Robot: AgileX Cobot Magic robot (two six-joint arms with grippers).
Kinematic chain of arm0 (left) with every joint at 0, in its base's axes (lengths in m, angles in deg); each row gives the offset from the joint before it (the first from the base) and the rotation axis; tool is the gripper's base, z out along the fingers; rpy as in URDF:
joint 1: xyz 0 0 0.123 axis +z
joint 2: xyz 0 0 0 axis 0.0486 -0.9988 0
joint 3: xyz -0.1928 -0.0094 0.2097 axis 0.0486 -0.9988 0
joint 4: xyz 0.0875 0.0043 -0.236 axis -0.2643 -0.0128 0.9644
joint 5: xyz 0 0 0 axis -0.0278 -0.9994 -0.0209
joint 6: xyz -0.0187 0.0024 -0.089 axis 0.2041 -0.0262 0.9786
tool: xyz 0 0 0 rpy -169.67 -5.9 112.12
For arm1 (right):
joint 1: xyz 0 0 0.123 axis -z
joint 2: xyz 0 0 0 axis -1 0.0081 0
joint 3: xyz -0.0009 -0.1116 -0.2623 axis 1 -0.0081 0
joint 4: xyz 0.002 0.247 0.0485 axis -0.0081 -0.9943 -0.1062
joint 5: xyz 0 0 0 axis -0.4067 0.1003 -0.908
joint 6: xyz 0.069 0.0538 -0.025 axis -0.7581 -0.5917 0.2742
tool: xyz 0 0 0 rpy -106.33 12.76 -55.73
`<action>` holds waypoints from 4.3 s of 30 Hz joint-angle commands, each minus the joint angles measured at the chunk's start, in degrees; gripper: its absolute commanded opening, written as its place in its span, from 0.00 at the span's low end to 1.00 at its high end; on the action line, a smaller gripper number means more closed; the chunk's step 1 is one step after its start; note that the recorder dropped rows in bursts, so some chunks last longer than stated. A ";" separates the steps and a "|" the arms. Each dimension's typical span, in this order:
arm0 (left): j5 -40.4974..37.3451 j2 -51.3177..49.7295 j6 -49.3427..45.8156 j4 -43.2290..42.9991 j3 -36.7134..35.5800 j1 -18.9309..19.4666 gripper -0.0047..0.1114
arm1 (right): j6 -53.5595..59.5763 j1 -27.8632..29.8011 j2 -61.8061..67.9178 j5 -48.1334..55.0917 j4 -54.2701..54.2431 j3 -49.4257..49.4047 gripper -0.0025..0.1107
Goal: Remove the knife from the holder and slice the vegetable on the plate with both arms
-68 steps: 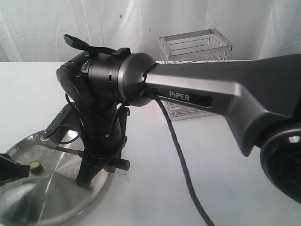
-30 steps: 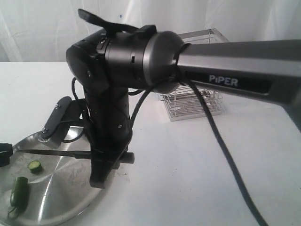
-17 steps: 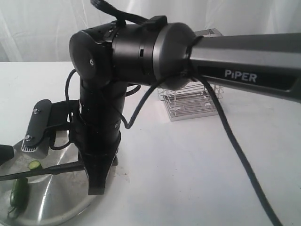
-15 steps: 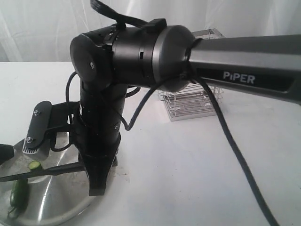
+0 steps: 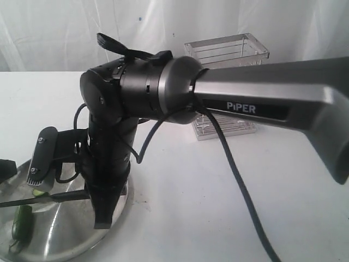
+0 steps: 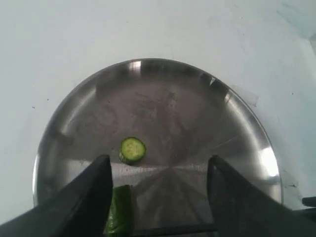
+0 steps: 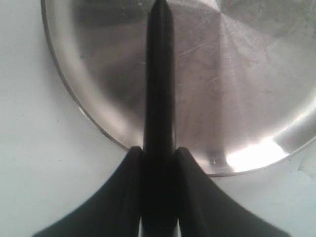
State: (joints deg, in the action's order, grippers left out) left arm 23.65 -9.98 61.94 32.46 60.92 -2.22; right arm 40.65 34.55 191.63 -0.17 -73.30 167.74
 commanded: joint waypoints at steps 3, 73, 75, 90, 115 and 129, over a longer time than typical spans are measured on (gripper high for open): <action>-2.74 0.86 0.74 0.78 2.64 0.11 0.56 | -7.40 0.05 0.63 0.46 4.38 -0.01 0.02; -6.15 0.86 0.74 -1.88 2.43 0.00 0.56 | -6.74 -1.54 9.16 -1.99 4.44 5.41 0.02; -4.75 0.86 0.74 -1.88 1.46 0.00 0.56 | -6.74 -1.54 9.16 -1.81 4.44 5.41 0.02; 1.23 -7.46 8.51 -2.65 -1.40 1.65 0.05 | -6.74 -1.54 9.16 -0.24 4.54 5.41 0.02; 12.48 -24.80 3.94 -3.61 -1.40 1.65 0.05 | -6.74 -1.58 9.16 0.83 4.76 5.41 0.02; 8.47 -31.86 3.94 -4.87 3.08 1.65 0.05 | -6.74 -1.58 9.16 1.10 5.54 5.41 0.02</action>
State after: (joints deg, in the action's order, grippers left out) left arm 36.12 -42.31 65.87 27.64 62.82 -0.83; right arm 33.59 33.03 200.88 0.60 -68.19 172.92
